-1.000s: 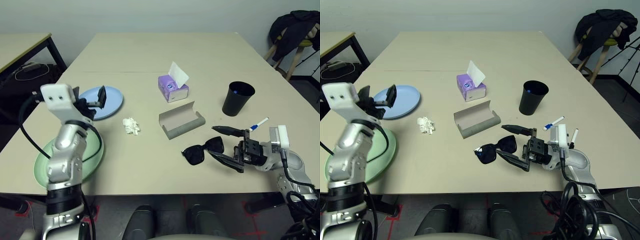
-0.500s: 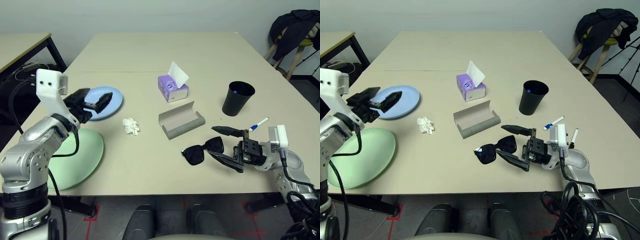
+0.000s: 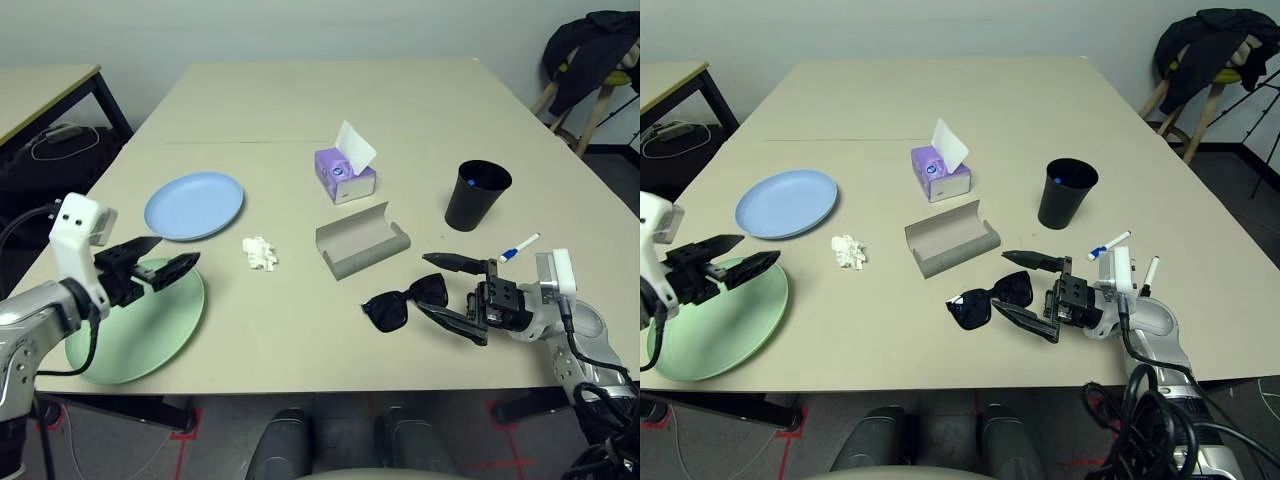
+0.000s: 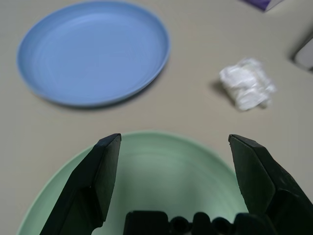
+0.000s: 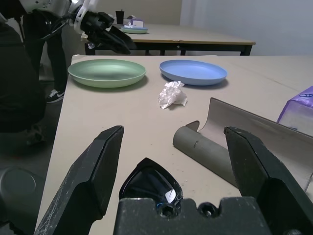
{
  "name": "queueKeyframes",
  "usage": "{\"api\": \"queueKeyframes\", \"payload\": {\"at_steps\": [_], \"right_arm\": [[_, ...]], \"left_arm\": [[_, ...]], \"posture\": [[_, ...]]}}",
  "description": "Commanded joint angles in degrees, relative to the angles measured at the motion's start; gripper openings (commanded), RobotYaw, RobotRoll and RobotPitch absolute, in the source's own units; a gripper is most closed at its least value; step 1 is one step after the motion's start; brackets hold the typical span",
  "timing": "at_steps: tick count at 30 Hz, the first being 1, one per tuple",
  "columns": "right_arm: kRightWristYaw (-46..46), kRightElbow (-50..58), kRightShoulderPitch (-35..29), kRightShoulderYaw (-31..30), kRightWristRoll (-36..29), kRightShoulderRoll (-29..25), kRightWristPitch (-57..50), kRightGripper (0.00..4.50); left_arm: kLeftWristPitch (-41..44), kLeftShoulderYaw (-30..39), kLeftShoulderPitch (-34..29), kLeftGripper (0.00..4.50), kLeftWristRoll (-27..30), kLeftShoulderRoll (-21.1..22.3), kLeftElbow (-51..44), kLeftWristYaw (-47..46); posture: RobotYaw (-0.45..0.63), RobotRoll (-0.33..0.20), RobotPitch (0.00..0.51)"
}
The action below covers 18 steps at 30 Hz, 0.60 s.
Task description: Organize and tidy the items on the table.
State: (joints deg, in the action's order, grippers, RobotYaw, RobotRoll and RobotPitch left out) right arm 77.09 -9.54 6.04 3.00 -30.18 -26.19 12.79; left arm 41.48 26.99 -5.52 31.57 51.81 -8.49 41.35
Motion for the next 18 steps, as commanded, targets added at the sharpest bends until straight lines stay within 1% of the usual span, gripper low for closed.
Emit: {"api": "queueKeyframes", "payload": {"at_steps": [1,4,8,11,14,18], "right_arm": [[0.22,-0.35,-0.19,-0.20,0.34,-0.25,-0.17,4.50],[0.30,-0.09,-0.57,-0.24,0.38,-0.37,-0.19,4.50],[0.31,0.13,-0.86,-0.24,0.46,-0.50,-0.22,4.50],[0.26,0.37,-1.04,-0.23,0.46,-0.57,-0.27,4.50],[0.18,0.45,-1.01,-0.21,0.43,-0.59,-0.36,4.50],[0.25,0.59,-1.06,-0.26,0.42,-0.63,-0.45,4.50]], "left_arm": [[-0.05,2.33,0.35,4.46,-2.47,1.63,4.71,-1.08],[2.91,4.04,2.23,4.46,-3.43,2.28,8.17,-4.11],[6.91,4.01,3.88,4.46,-4.42,3.89,11.01,-5.63],[6.50,2.60,2.68,4.46,-6.72,5.10,12.63,-5.42],[7.99,1.76,1.82,4.46,-7.94,5.77,13.88,-5.18],[11.24,1.48,1.34,4.46,-7.94,6.12,14.51,-4.77]], "posture": [[0.07,0.000,0.039],[0.07,0.000,0.040],[0.07,0.000,0.044],[0.07,0.000,0.046],[0.07,0.000,0.048],[0.07,0.000,0.048]]}}
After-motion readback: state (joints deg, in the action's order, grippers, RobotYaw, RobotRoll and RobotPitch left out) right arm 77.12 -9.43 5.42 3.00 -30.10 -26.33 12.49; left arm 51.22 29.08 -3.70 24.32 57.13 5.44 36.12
